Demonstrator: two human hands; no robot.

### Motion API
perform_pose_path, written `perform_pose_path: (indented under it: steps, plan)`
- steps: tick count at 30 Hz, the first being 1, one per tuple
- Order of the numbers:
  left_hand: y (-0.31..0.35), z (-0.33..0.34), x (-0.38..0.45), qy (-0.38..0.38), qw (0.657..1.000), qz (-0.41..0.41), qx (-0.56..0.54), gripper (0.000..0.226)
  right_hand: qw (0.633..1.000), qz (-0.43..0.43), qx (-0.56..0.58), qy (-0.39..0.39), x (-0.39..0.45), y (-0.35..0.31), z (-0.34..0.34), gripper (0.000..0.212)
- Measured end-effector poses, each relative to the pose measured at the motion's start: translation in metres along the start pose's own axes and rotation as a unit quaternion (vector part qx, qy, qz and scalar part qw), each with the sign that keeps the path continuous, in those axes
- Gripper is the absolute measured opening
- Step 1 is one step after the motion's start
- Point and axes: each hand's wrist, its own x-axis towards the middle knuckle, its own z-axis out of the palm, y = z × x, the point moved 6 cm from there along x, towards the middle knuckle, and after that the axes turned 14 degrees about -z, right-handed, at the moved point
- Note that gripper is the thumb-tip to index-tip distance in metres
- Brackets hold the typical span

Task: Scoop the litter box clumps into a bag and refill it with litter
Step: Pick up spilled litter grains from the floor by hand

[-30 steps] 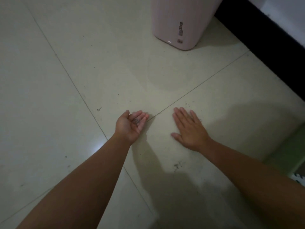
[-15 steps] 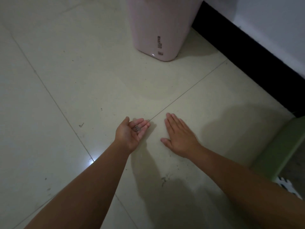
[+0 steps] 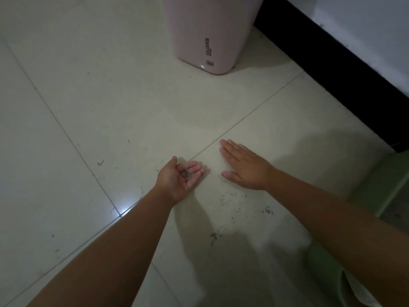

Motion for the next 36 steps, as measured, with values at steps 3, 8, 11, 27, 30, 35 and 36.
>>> perform_pose_path:
  steps: [3, 8, 11, 27, 30, 35, 36]
  plan:
    - [0.001, 0.000, 0.002, -0.002, 1.000, 0.000, 0.008, 0.057, 0.996, -0.076, -0.039, 0.011, -0.020, -0.006, 0.012, 0.107]
    - [0.000, -0.001, 0.006, 0.003, 1.000, 0.006, 0.028, 0.057, 0.992, -0.077, -0.078, 0.064, -0.053, -0.008, 0.015, 0.065]
    - [-0.002, 0.002, 0.005, -0.001, 0.999, 0.007, 0.036, 0.055, 0.988, 0.048, -0.044, 0.138, -0.056, 0.008, -0.001, 0.051]
    - [-0.014, 0.000, 0.006, -0.029, 0.995, -0.047, 0.087, 0.057, 0.987, 0.057, 0.085, 0.123, -0.020, -0.003, 0.003, 0.027]
    - [-0.014, 0.000, 0.003, -0.025, 0.995, -0.047, 0.087, 0.056, 0.992, 0.046, 0.029, 0.111, -0.021, -0.007, -0.003, 0.026]
    - [-0.012, -0.005, 0.001, -0.018, 0.997, -0.042, 0.069, 0.056, 0.979, 0.019, -0.099, 0.175, -0.022, -0.025, -0.020, 0.032]
    - [-0.013, -0.007, 0.001, -0.016, 0.997, -0.042, 0.066, 0.057, 0.980, 0.029, -0.096, 0.174, -0.022, -0.026, -0.017, 0.033]
